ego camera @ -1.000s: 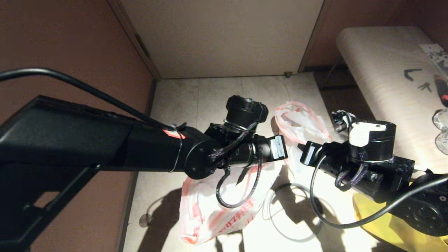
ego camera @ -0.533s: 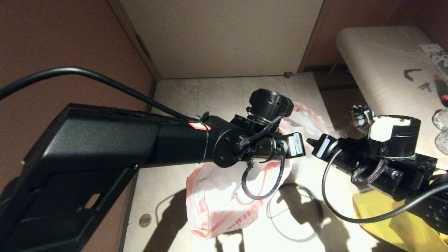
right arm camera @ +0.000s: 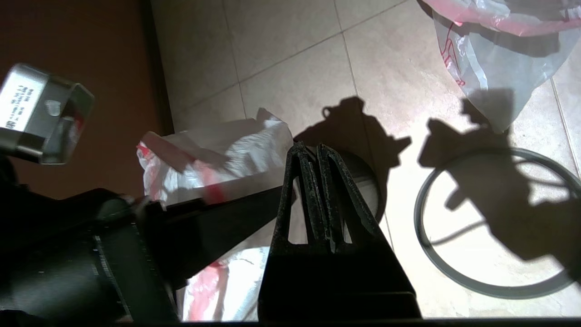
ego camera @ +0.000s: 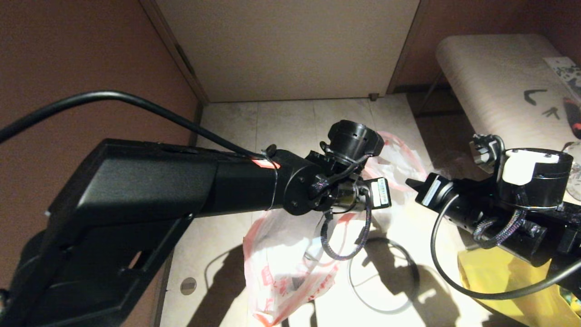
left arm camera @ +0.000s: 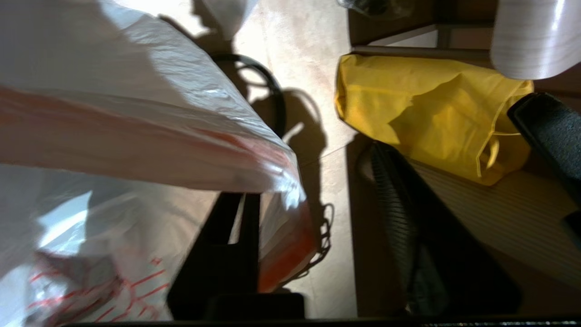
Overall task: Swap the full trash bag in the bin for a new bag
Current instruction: Put the new garbage bag on the trash can
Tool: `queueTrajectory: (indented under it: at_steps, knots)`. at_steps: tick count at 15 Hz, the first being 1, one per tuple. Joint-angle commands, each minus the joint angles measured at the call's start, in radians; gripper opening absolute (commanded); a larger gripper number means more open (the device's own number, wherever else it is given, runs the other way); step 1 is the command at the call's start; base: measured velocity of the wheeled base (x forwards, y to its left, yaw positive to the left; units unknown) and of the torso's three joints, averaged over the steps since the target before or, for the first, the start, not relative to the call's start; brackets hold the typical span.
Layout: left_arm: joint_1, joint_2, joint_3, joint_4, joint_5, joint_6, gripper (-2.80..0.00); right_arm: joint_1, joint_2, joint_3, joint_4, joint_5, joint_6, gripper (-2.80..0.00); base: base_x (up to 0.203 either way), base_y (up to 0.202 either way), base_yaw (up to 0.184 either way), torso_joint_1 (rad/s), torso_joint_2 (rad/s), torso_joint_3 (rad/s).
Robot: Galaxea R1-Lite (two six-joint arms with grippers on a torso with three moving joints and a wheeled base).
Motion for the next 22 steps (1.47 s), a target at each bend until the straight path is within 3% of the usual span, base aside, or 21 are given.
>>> queueTrajectory:
  at_steps: [1, 5, 7, 9, 13, 18, 21, 22]
  knots:
    - [0.001, -0.068, 0.056, 0.001, 0.011, -0.003, 0.00, 0.013, -0.005, 0.000, 0.012, -0.004, -0.002, -2.80, 0.000, 0.000, 0.000, 0.000, 0.00, 0.000]
    - [0.007, -0.229, 0.198, 0.006, 0.037, -0.008, 0.00, 0.017, 0.026, 0.000, 0.027, -0.010, -0.049, -2.80, 0.000, 0.000, 0.000, 0.000, 0.00, 0.000]
    - [0.007, -0.251, 0.288, 0.002, 0.110, -0.021, 0.00, 0.019, 0.043, 0.000, 0.027, -0.015, -0.055, -2.80, 0.000, 0.000, 0.000, 0.000, 0.00, 0.000]
    - [0.031, -0.277, 0.397, -0.018, 0.143, -0.048, 0.00, 0.033, 0.044, -0.005, 0.027, -0.015, -0.071, -2.80, 0.000, 0.000, 0.000, 0.000, 0.00, 0.000]
    - [0.076, -0.393, 0.651, -0.322, 0.152, -0.061, 0.00, 0.066, 0.046, -0.012, 0.027, -0.022, -0.100, -2.80, 0.000, 0.000, 0.000, 0.000, 0.00, 0.000]
    - [0.051, -0.552, 0.744, -0.365, 0.135, -0.065, 0.00, 0.098, 0.088, -0.019, 0.027, -0.070, -0.175, -2.80, 0.000, 0.000, 0.000, 0.000, 0.00, 0.000]
    - [0.103, -0.561, 0.767, -0.368, 0.137, -0.070, 0.00, 0.117, 0.096, -0.039, 0.032, -0.076, -0.186, -2.80, 0.000, 0.000, 0.000, 0.000, 0.00, 0.000]
    - [0.142, -0.566, 0.792, -0.381, 0.144, -0.083, -2.80, 0.138, 0.096, -0.058, 0.050, -0.088, -0.200, -2.80, 0.000, 0.000, 0.000, 0.000, 0.00, 0.000]
